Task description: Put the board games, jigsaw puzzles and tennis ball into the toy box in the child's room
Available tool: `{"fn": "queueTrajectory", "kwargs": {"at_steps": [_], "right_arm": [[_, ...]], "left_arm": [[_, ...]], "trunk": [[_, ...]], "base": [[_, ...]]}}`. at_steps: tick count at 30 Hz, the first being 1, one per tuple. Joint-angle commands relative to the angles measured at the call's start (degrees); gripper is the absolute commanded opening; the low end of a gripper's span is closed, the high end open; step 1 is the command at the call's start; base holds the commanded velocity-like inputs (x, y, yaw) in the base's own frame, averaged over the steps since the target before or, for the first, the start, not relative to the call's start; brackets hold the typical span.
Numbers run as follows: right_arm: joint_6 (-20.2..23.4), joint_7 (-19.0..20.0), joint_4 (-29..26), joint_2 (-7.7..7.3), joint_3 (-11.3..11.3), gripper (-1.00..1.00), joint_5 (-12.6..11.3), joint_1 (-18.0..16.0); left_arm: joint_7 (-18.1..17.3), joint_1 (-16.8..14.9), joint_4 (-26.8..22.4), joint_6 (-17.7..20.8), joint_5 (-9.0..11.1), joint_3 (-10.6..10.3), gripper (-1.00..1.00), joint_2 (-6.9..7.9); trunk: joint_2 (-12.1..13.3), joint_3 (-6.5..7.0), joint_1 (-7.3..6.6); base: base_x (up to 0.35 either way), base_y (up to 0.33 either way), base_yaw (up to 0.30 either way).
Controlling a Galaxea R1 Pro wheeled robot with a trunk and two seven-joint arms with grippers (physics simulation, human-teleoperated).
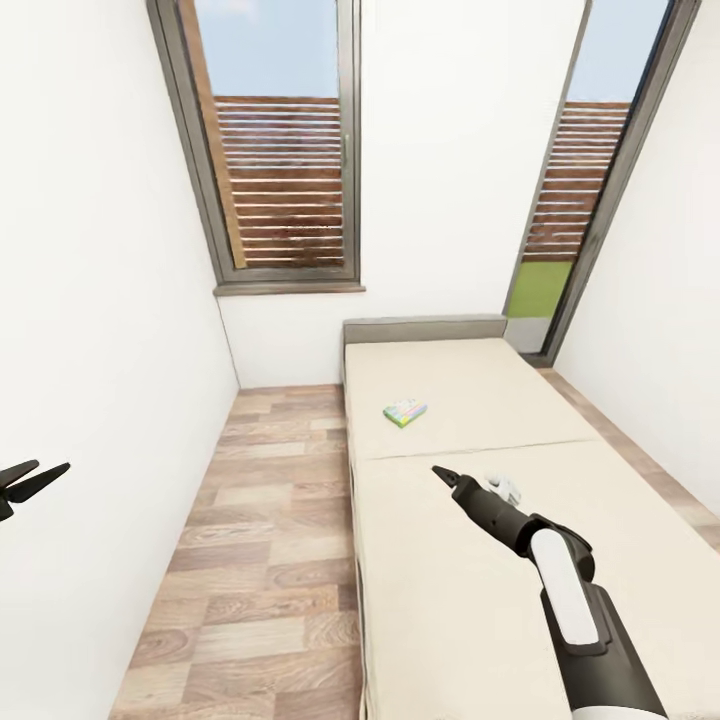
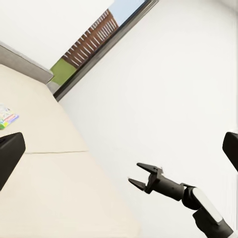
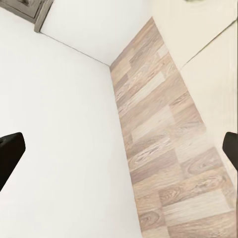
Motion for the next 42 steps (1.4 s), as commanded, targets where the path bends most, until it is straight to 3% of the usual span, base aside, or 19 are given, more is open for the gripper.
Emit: {"fn": "queueTrajectory", "kwargs": {"at_steps": [1,9,26,28,30,32,33,36,37,39,40,42], "right_arm": [[0.4,-0.1,0.0,0.06,-0.3,1.0,-0.2,-0.1],[0.4,-0.1,0.3,0.05,-0.8,1.0,-0.2,-0.1],[0.6,0.0,-0.2,0.15,0.1,1.0,-0.2,-0.1],[0.6,0.0,-0.3,0.22,0.7,1.0,-0.2,-0.1],[0.5,-0.2,-0.3,0.25,1.4,1.0,-0.2,-0.1],[0.5,-0.3,-0.3,0.27,1.9,1.0,-0.2,-0.1],[0.4,-0.4,-0.3,0.27,2.5,1.0,0.0,-0.1],[0.3,-0.5,-0.4,0.28,3.4,1.0,0.2,-0.1],[0.2,-0.6,-0.4,0.28,3.9,1.0,0.4,-0.1],[0.2,-0.7,-0.4,0.29,4.5,1.0,0.5,-0.1],[0.2,-0.9,-0.4,0.27,5.2,1.0,0.6,-0.1],[0.1,-0.9,-0.4,0.24,5.7,1.0,0.7,-0.1]], "left_arm": [[-0.2,0.0,0.0,0.6,0.0,0.0,1.0,0.02],[-0.2,0.0,0.0,0.6,0.0,0.0,1.0,0.02],[0.3,0.0,0.0,0.8,-0.1,-0.4,1.0,-0.25],[0.7,-0.1,0.0,0.9,-0.2,-1.2,1.0,-0.35],[2.3,-0.5,-0.1,1.0,-0.5,-3.8,1.0,-0.93],[4.2,-0.9,-0.4,1.1,-0.6,-6.5,1.0,-1.82],[7.0,-1.8,-0.9,1.1,-0.7,-9.2,1.0,-3.12],[12.5,-3.7,-1.9,1.2,-0.7,-12.3,1.0,-5.44],[16.6,-5.0,-2.3,1.2,-0.6,-13.6,1.0,-7.03],[20.6,-6.1,-2.6,1.3,-0.5,-14.6,1.0,-8.71],[24.4,-7.0,-2.8,1.3,-0.5,-15.3,1.0,-10.48],[27.7,-7.5,-3.1,1.1,-0.6,-15.7,1.0,-12.03]], "trunk": [[-0.1,-0.11,0.04],[-0.1,-0.02,0.04],[-0.1,0.0,0.04],[-0.1,0.0,0.04],[-0.1,0.0,0.04],[-0.1,0.0,0.04],[-0.1,0.0,0.04],[-0.1,0.0,0.04],[-0.1,0.0,0.04],[-0.1,0.0,0.04],[-0.1,0.0,0.04],[-0.1,0.0,0.04]], "base": [[0.005,0.018,-0.269],[0.002,0.036,-0.211],[0.0,0.002,-0.016],[0.0,0.0,0.0],[0.0,0.0,0.0],[0.0,0.0,0.0],[0.0,0.0,0.0],[0.0,0.0,0.0],[0.0,0.0,0.0],[0.0,0.0,0.0],[0.0,0.0,0.0],[0.0,0.0,0.0]]}}
